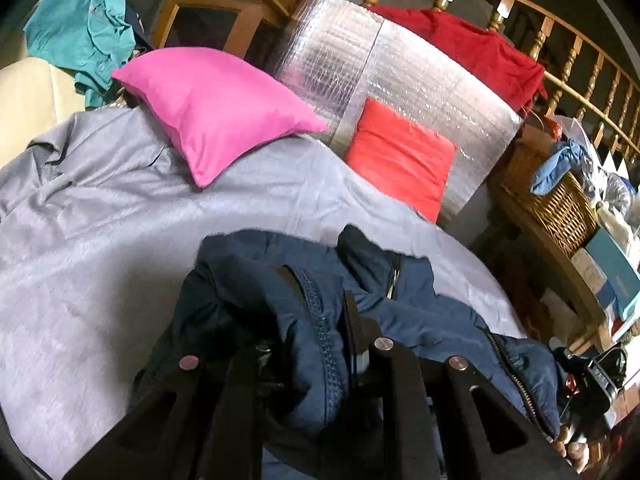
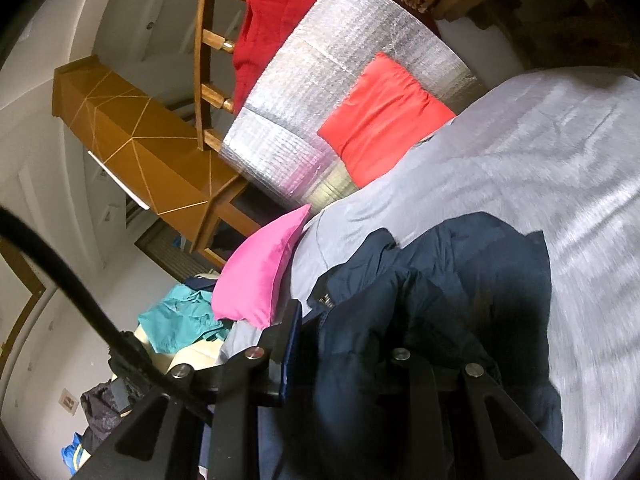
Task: Fold large clothes
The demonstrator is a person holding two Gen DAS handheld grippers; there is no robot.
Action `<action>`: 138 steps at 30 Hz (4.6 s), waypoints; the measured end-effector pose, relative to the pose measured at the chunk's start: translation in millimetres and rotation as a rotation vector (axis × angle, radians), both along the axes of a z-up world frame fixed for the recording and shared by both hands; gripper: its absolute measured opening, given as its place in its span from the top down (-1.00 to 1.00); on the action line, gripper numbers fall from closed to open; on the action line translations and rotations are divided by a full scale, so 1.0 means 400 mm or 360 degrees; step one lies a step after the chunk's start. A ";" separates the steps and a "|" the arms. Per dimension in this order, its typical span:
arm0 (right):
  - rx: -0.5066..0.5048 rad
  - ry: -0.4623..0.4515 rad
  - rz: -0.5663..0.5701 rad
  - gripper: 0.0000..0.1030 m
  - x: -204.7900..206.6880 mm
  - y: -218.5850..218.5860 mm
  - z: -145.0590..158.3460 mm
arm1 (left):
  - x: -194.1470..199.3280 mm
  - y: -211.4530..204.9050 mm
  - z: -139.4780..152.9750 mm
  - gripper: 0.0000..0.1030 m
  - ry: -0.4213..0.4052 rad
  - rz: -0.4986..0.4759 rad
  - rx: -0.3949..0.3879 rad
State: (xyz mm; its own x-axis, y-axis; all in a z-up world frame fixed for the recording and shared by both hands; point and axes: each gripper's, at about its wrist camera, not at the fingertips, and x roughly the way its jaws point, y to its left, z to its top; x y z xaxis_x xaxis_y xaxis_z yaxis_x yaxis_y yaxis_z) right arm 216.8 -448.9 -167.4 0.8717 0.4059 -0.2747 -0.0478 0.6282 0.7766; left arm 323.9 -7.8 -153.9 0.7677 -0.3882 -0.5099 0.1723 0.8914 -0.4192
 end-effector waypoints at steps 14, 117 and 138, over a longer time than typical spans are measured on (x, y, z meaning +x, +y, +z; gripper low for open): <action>0.0021 0.0112 -0.0001 0.46 0.171 -0.030 -0.062 | 0.160 -0.030 -0.072 0.67 0.0104 0.0071 -0.0012; -0.0188 0.0820 -0.0124 -0.69 0.523 -0.041 -0.131 | 0.290 0.042 -0.096 -0.80 0.0541 0.0301 0.0665; -0.0205 0.0470 -0.0150 -0.18 0.094 -0.047 -0.025 | 0.241 -0.003 -0.059 -0.80 0.0452 0.0222 0.0755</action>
